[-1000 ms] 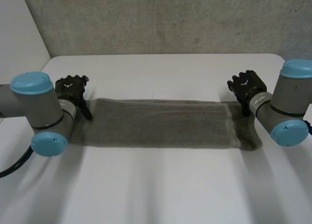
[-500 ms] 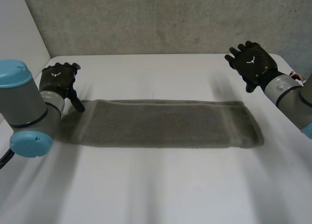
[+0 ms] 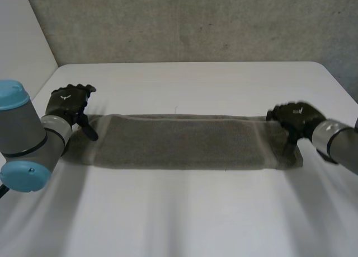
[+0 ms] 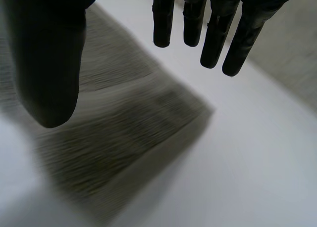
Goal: Fold the towel.
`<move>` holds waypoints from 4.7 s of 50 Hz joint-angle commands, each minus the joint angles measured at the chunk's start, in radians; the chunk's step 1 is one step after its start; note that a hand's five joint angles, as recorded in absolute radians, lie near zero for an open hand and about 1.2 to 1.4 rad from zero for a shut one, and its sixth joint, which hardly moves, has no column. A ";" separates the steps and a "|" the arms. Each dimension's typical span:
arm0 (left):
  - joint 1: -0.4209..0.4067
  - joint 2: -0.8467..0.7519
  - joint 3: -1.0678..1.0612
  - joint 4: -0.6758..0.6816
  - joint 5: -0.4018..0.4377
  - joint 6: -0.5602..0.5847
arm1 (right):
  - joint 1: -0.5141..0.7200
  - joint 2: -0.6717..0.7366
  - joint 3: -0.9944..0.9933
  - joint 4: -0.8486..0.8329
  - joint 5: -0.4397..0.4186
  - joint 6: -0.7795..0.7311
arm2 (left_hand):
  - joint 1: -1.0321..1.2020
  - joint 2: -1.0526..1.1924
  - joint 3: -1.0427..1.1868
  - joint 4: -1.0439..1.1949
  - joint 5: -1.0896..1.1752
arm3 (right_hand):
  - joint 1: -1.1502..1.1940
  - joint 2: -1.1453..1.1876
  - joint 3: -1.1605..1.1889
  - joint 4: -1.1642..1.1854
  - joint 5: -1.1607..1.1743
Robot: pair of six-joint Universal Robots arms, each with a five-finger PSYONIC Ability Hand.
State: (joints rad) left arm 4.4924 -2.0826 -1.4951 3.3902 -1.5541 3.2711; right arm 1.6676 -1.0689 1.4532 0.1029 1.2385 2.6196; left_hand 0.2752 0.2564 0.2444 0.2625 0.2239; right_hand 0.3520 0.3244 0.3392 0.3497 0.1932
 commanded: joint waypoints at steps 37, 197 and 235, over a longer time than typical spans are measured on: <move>-0.002 0.007 -0.042 0.041 0.040 -0.002 | -0.012 0.023 0.108 -0.071 0.027 -0.001 | -0.100 -0.081 -0.069 -0.087 -0.223 | 0.305 0.333 0.318 0.308 0.290; -0.170 0.087 -0.040 0.067 0.034 -0.004 | 0.286 -0.147 0.248 -0.295 0.239 -0.395 | -0.091 -0.072 -0.060 -0.078 -0.214 | 1.044 1.072 1.057 1.047 1.029; -0.225 0.128 -0.002 0.066 0.031 -0.059 | 0.407 -0.278 0.250 -0.390 -0.096 0.234 | -0.082 -0.063 -0.051 -0.070 -0.205 | -0.177 -0.150 -0.165 -0.175 -0.193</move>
State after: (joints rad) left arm 4.3261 -1.9403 -1.5347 3.4531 -1.5212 3.2118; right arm 2.2140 -1.2399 1.6837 -0.2850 1.1547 2.5189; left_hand 0.2744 0.2564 0.2399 0.2625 0.2164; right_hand 0.2339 0.2581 0.2529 0.2555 0.0578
